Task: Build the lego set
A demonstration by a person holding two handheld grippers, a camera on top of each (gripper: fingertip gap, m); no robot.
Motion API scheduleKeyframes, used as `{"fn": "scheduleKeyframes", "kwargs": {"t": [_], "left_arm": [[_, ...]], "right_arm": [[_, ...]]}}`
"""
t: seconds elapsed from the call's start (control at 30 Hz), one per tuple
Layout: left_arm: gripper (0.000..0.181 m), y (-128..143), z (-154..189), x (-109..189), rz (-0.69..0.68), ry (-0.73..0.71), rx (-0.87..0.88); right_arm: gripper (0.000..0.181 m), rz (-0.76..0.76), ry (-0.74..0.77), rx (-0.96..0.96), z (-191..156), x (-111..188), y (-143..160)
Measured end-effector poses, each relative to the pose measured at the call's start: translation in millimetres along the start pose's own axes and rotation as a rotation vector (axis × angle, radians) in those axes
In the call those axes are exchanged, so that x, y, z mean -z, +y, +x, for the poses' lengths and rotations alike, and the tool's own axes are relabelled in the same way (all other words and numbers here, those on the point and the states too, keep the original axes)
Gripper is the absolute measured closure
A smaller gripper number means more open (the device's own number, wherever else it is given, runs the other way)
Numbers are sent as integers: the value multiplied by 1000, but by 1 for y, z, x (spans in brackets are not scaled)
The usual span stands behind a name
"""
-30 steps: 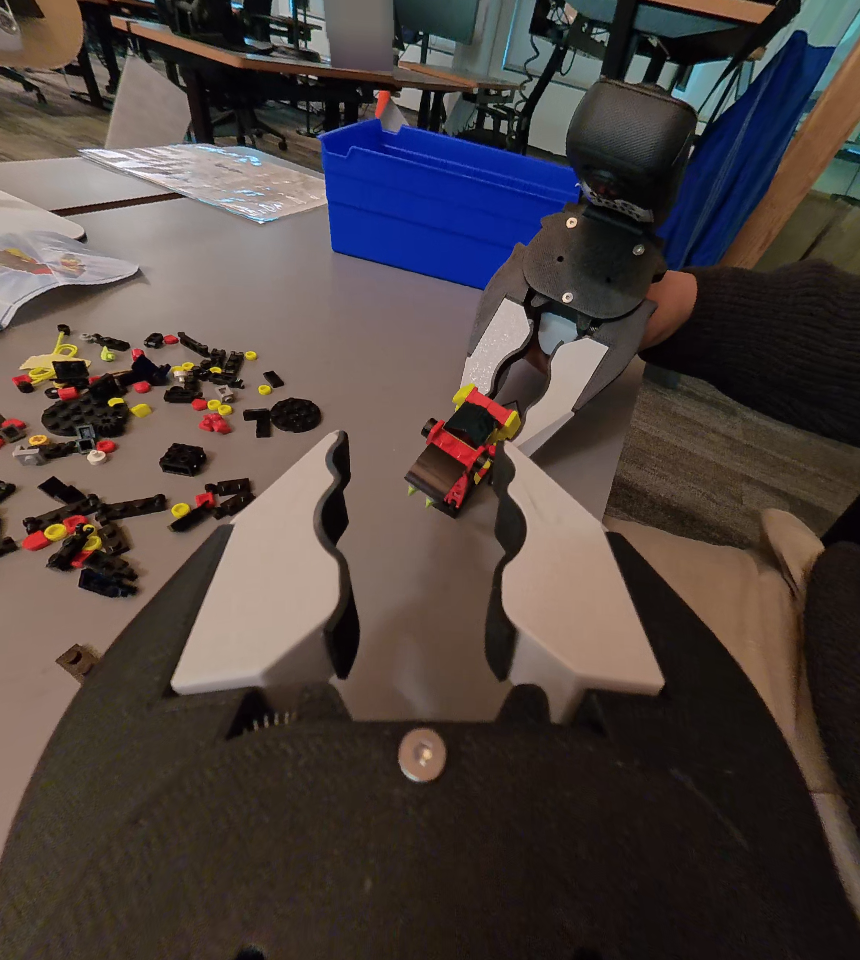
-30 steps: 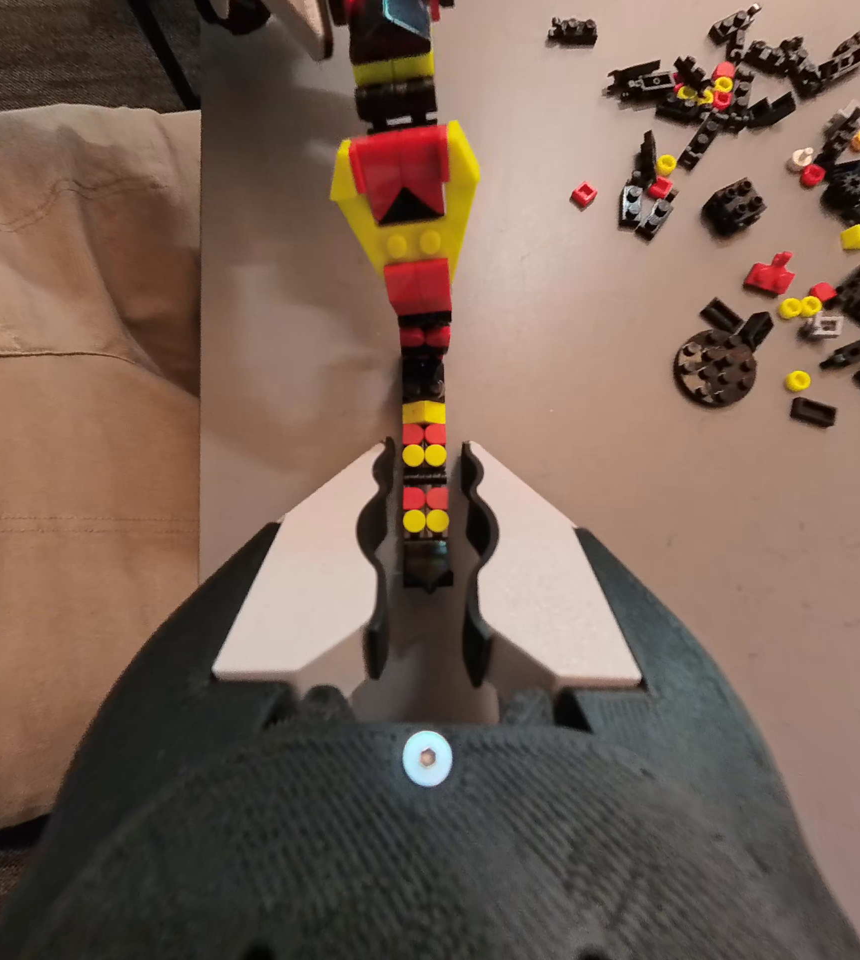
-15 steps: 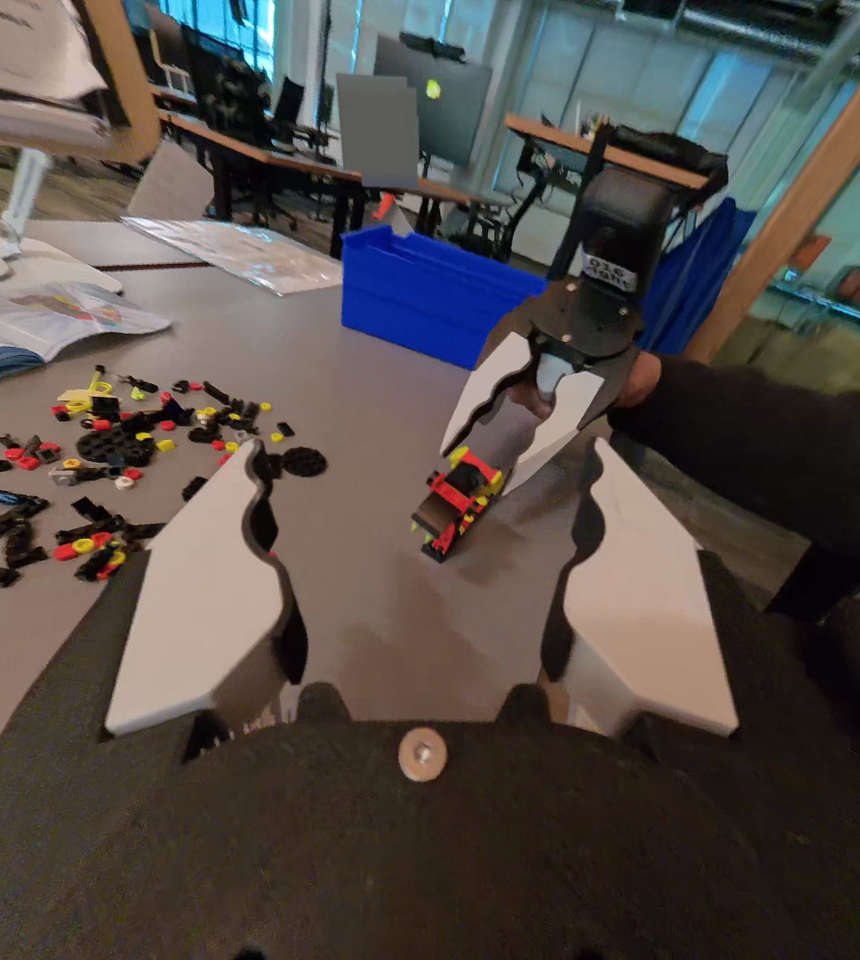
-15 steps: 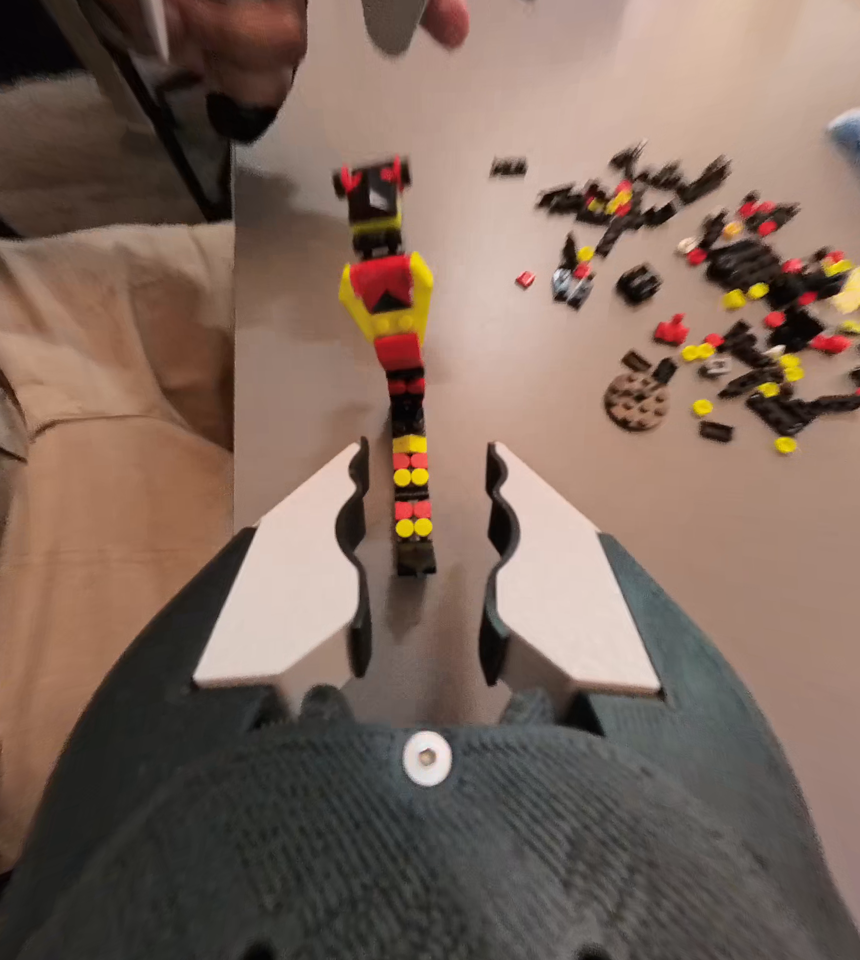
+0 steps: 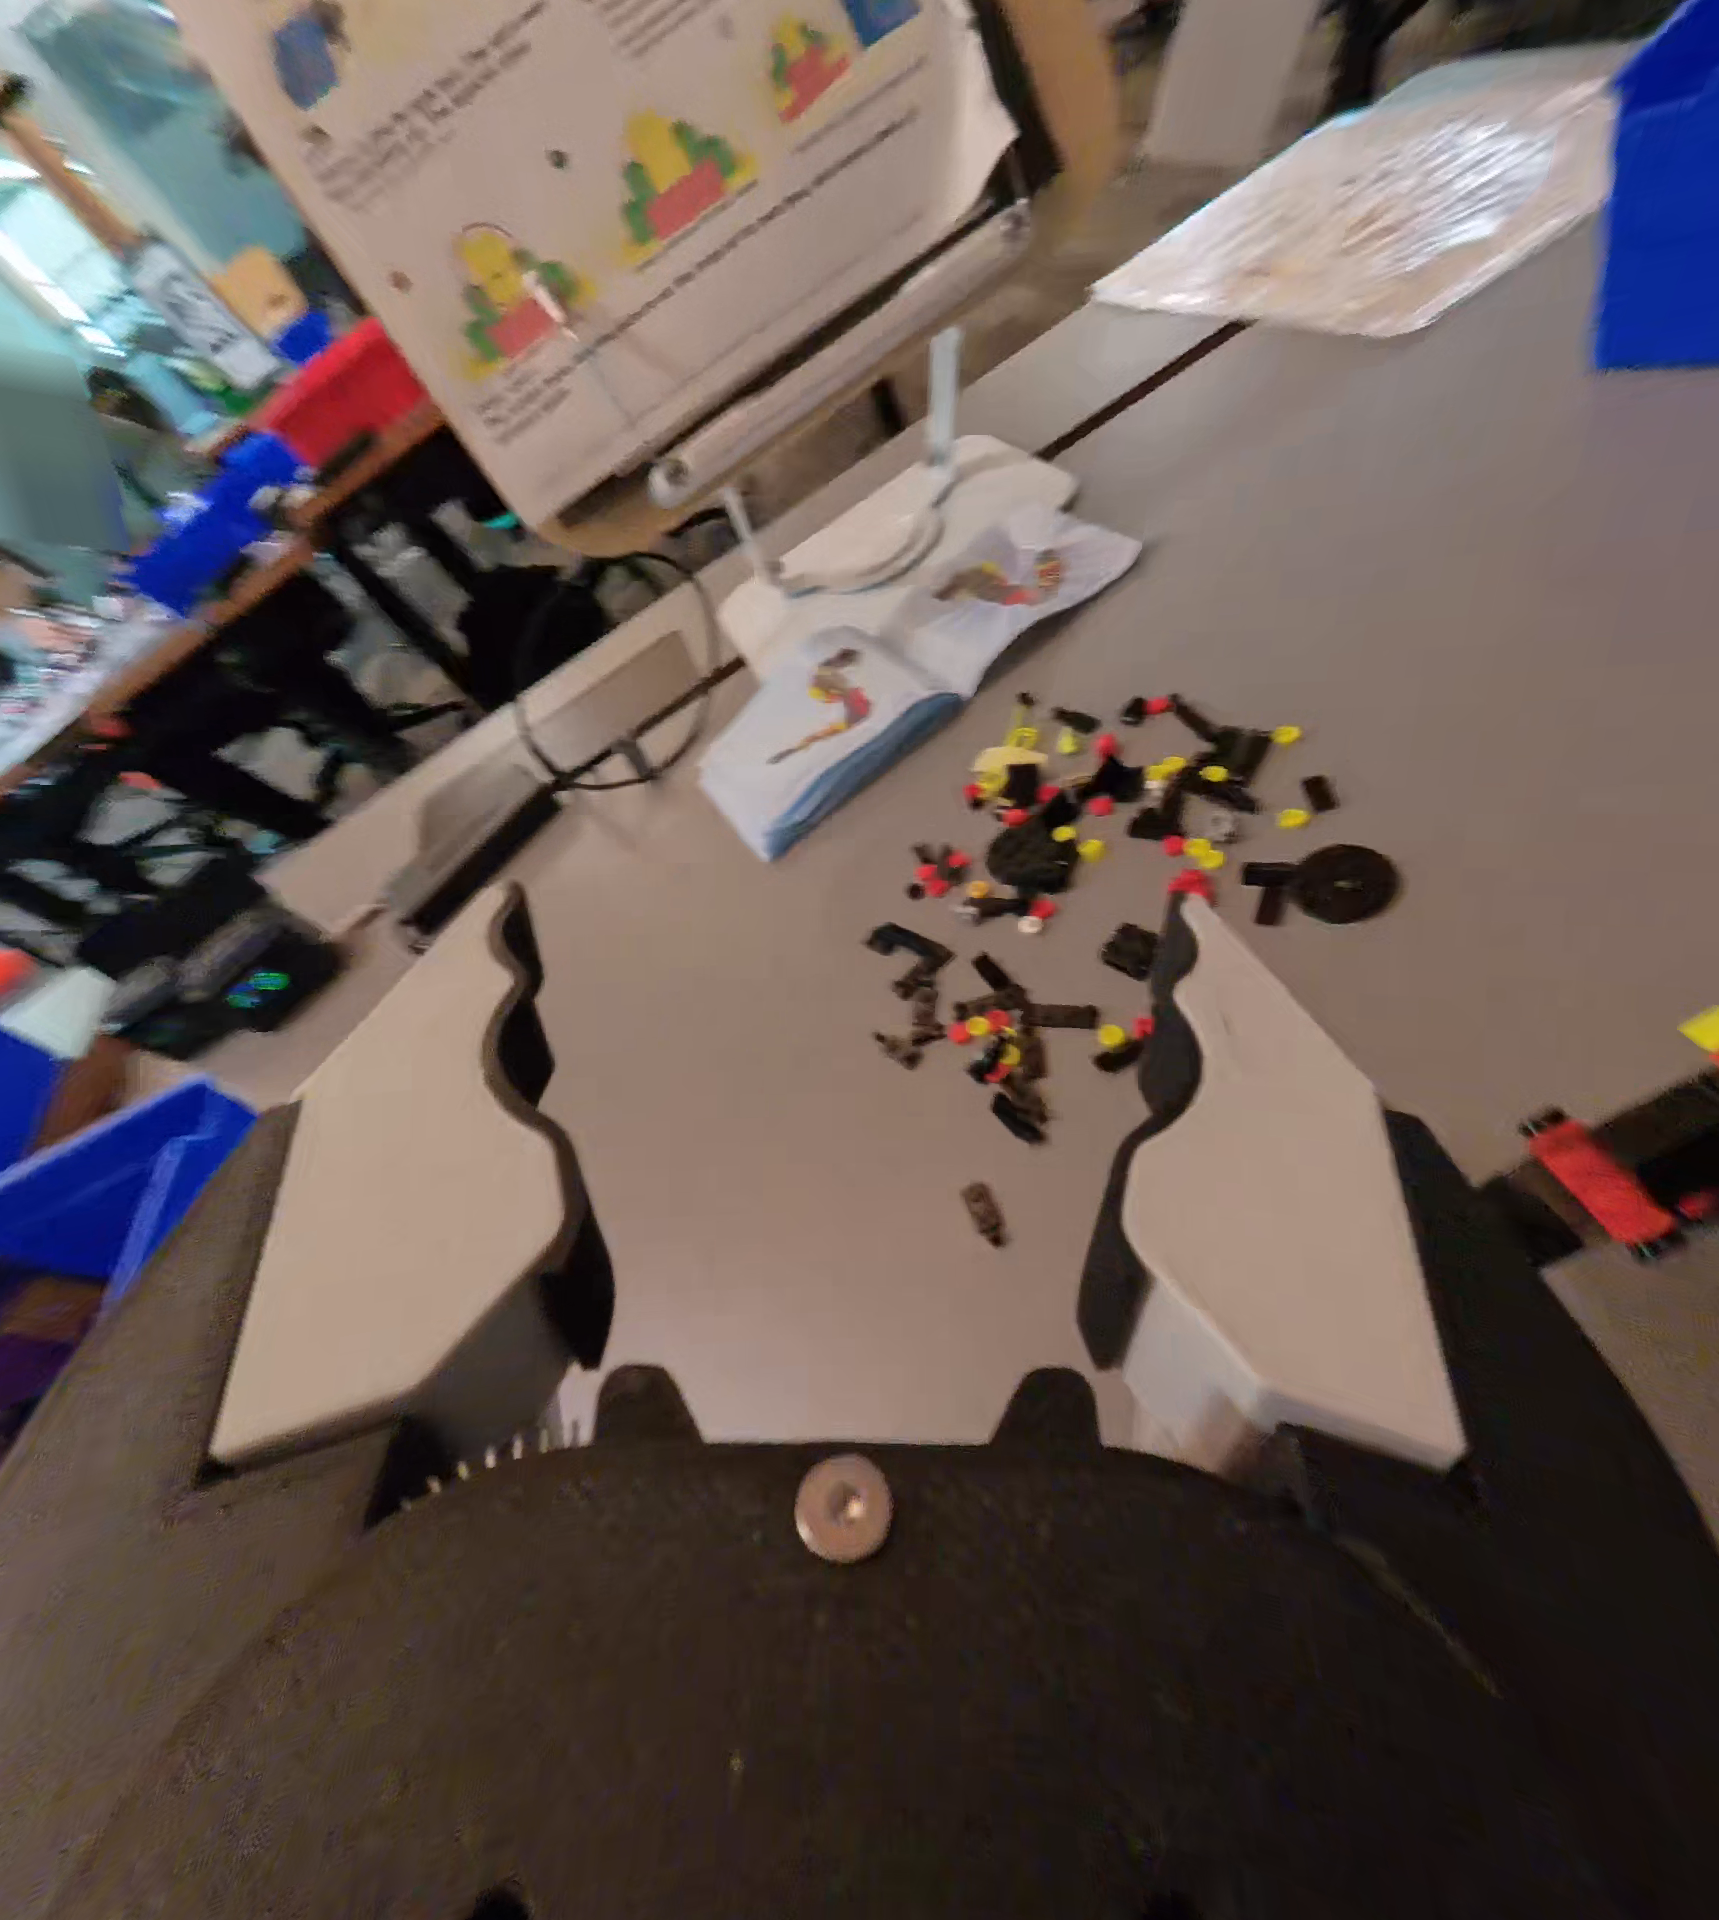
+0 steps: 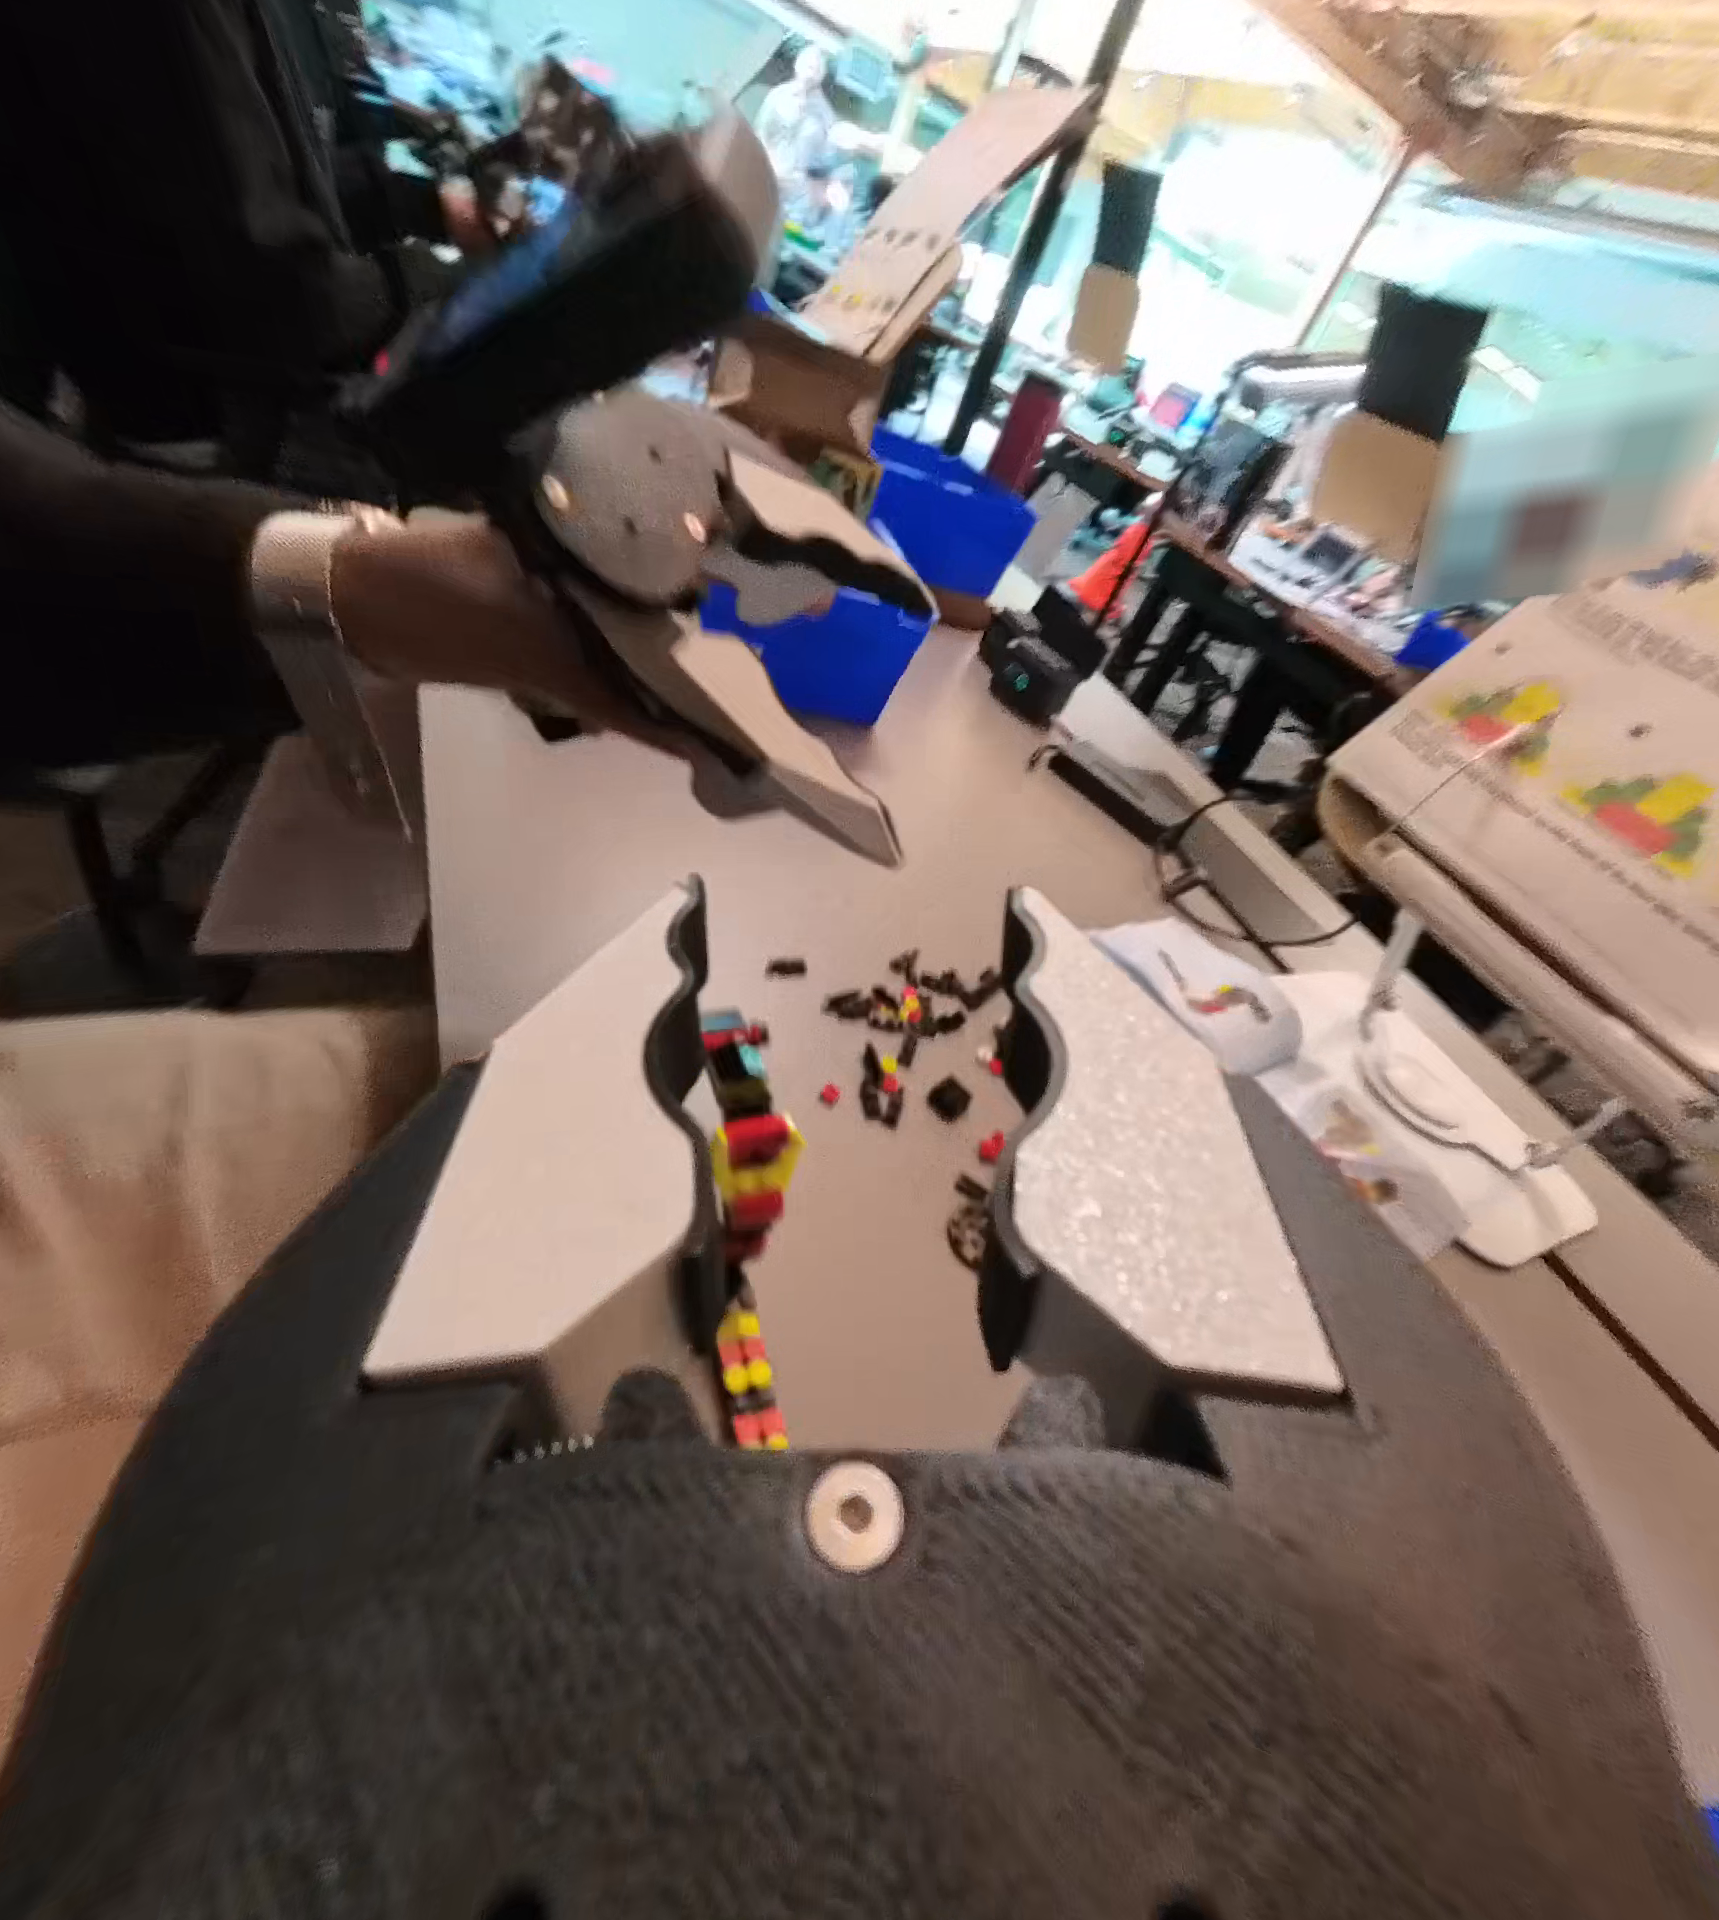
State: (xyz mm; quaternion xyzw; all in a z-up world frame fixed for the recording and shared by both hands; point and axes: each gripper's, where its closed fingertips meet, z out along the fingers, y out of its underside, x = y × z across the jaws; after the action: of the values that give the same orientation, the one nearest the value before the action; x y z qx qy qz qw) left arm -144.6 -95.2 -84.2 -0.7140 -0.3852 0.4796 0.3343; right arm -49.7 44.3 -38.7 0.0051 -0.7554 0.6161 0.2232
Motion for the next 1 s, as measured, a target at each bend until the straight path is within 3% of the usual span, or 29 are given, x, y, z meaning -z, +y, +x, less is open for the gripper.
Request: {"fn": "scheduleKeyframes", "kwargs": {"t": [0.03,0.07,0.13,0.17,0.2,0.3,0.37,0.47,0.73,1.0], "left_arm": [[75,-9,0,0,3,-27,-34],[97,-20,5,3,32,-30,-63],[161,-43,21,9,104,4,-128],[181,-52,29,11,123,9,-160],[181,-60,33,14,130,-13,-187],[181,-74,35,11,89,-131,-232],[181,-80,38,8,69,-165,-241],[181,-89,45,5,85,-174,-233],[181,-100,45,-7,109,-238,-213],[181,-109,45,-1,138,-287,-238]], "right_arm": [[127,6,43,14,-6,-1,-14],[135,11,88,39,-13,-2,-28],[158,29,143,111,-34,-3,-54],[172,38,152,160,-48,-3,-65],[181,50,168,208,-60,-3,-74],[181,94,301,269,-76,-3,-95],[181,104,421,229,-75,-1,-100],[181,125,466,150,-80,1,-101],[181,59,435,-33,-82,-4,-85],[181,59,365,-201,-80,-5,-77]]}}
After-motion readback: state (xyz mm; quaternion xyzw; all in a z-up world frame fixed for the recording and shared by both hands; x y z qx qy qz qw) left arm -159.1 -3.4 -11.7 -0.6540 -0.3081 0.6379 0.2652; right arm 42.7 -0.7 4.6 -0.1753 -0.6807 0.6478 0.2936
